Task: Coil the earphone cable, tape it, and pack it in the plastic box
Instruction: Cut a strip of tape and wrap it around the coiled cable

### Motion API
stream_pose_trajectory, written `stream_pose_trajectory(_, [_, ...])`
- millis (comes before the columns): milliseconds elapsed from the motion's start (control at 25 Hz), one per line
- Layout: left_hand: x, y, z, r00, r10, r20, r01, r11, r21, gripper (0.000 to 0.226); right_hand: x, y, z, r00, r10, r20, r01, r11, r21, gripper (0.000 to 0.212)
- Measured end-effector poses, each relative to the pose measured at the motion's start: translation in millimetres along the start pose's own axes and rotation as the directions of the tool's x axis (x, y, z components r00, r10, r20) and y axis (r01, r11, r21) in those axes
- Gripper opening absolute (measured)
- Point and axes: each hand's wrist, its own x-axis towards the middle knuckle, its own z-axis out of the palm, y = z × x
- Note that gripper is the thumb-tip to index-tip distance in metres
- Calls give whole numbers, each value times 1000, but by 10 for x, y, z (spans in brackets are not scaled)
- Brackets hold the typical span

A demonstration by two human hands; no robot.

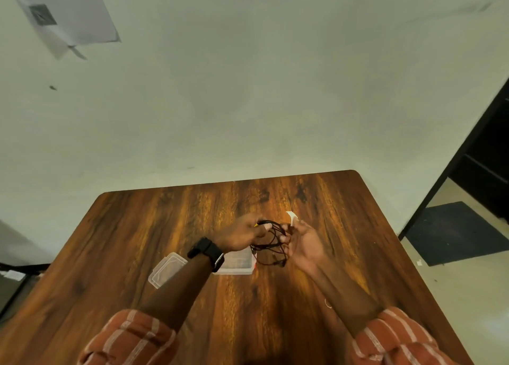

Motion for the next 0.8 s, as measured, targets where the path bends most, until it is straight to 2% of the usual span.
stream_pose_trajectory(160, [-134,53,-51,999,1,-51,0,1000,9,15,-33,-28,156,998,-29,57,28,999,15,14])
stream_pose_trajectory(320, [-249,185,-102,988,118,-100,-114,992,48,12,-121,-215,222,984,-152,89,167,965,-204,7])
stream_pose_trajectory(400, [-272,246,-133,975,185,-124,-175,981,87,17,-119,-344,253,963,-256,87,270,900,-342,3])
stream_pose_trajectory(520, [-282,344,-182,955,243,-171,-219,965,148,22,-151,-479,337,929,-325,174,368,781,-504,14])
stream_pose_trajectory(640, [-290,393,-204,937,282,-208,-234,945,229,17,-238,-529,419,924,-247,291,376,719,-585,8])
stream_pose_trajectory(800, [-291,429,-208,916,317,-246,-225,914,339,24,-299,-517,468,940,-76,332,239,841,-485,10])
